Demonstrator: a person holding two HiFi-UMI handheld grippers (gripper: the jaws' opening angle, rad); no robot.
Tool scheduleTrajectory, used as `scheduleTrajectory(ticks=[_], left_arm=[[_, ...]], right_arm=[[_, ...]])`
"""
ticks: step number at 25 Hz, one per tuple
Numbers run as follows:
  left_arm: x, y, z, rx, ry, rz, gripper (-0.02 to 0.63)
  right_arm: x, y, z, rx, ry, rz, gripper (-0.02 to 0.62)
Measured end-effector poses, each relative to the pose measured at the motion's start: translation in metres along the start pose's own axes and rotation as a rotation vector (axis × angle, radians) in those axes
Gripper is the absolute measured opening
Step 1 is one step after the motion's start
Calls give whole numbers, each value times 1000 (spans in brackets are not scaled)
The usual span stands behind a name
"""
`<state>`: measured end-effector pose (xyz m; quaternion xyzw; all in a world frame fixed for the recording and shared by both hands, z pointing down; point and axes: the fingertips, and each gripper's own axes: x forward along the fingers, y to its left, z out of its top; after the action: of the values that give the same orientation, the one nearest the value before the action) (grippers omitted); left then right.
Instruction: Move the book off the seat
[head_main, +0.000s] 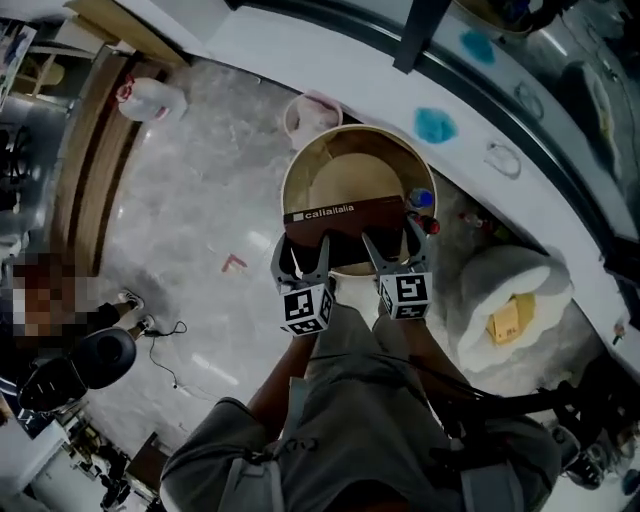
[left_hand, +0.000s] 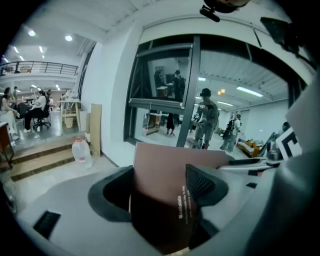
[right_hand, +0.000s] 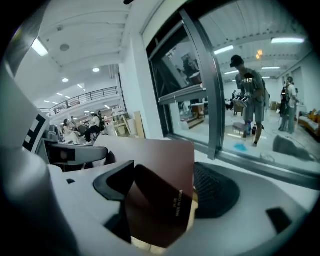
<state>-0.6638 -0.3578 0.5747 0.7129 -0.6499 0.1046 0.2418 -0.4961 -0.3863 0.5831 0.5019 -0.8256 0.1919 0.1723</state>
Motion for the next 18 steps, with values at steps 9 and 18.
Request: scheduleTrajectory(ticks=[9, 18], left_arm=[[64, 22, -187, -81, 243, 31, 324], [102, 55, -306, -132, 360, 65, 325]], right_arm=[[58, -28, -184, 36, 228, -29, 367], [108, -29, -301, 49, 328, -14, 367]])
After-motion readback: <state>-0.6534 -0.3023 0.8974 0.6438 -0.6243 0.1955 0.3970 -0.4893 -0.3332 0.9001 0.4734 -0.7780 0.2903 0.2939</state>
